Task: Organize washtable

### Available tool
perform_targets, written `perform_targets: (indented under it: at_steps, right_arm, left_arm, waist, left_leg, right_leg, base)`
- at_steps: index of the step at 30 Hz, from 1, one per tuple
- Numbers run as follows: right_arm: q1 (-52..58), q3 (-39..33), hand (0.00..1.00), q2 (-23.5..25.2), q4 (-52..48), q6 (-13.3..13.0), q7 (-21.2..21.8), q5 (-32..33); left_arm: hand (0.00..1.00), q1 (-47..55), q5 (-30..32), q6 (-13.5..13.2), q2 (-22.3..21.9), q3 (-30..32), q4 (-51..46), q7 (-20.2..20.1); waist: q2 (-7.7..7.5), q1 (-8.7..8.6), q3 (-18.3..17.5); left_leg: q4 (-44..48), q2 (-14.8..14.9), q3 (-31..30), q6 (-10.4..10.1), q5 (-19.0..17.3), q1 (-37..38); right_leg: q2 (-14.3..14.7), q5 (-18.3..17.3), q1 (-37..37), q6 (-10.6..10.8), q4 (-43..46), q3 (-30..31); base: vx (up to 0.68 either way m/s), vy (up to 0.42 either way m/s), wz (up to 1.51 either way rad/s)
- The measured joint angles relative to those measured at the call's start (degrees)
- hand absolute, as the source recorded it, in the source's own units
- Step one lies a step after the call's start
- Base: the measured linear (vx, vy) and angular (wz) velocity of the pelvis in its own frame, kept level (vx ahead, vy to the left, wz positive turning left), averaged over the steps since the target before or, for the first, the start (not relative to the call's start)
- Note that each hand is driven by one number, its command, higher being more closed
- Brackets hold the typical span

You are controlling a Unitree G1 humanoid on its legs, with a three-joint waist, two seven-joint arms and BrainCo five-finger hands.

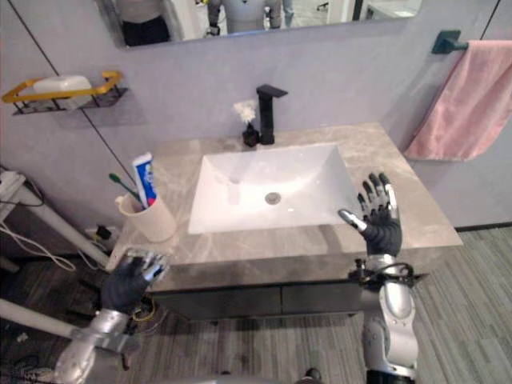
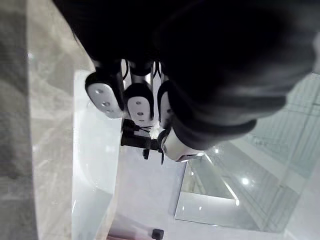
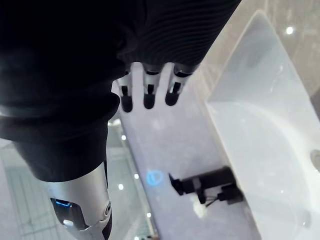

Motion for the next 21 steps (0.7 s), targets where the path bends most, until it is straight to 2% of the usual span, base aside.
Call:
perform_targets:
  at_steps: [7, 14, 21]
  right_arm:
    - [-2.04, 2.42, 0.0, -0.13, -0.01, 0.0, -0.21, 0.01]
    - [-2.84, 2.67, 0.0, -0.2, -0.65, 0.02, -0.18, 0.01]
    - [-3.26, 2.65, 0.0, -0.21, -0.67, 0.35, -0.09, 0.0]
  left_arm:
    - [1.0, -1.7, 1.69, 0.39, -0.14, 0.62, 1.24, 0.64]
    - [1.0, -6.0, 5.75, 0.57, -0.73, 4.7, 1.7, 2.91]
    - [1.0, -8.73, 7.89, 0.57, -2.98, 8.88, 1.99, 5.23]
  waist:
    - [-0.59, 0.21, 0.4]
    - [-1.83, 0.02, 1.93]
    - [-1.18, 0.01, 2.94]
  left_leg:
    - [0.01, -0.04, -0.39, 0.29, 0.19, -0.27]
    - [0.02, -0.04, -0.29, 0.29, 0.16, -0.4]
    - [0.02, 0.07, 0.74, 0.07, -0.05, -0.67]
  right_leg:
    - [-0.02, 0.14, 0.02, 0.03, 0.21, -0.46]
    - [-0.03, 0.1, -0.21, 0.09, 0.23, -0.25]
    - [0.09, 0.1, -0.98, 0.08, 0.24, 0.74]
  base:
    - [0.04, 0.007, 0.04]
    - [0.01, 0.002, -0.01]
    - [0.01, 0.002, -0.07]
